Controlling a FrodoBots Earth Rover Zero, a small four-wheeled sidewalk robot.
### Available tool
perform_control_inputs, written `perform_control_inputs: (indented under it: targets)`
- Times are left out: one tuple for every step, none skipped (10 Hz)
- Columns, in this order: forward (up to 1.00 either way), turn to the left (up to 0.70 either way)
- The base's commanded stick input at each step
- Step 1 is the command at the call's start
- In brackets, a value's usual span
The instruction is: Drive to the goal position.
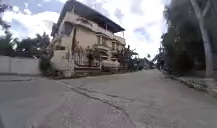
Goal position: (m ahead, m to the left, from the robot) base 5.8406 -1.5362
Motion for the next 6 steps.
perform_control_inputs:
  targets:
    - [0.50,-0.50]
    - [0.50,-0.50]
    - [0.50,-0.50]
    - [0.50,-0.50]
    - [0.50,-0.23]
    - [0.50,-0.04]
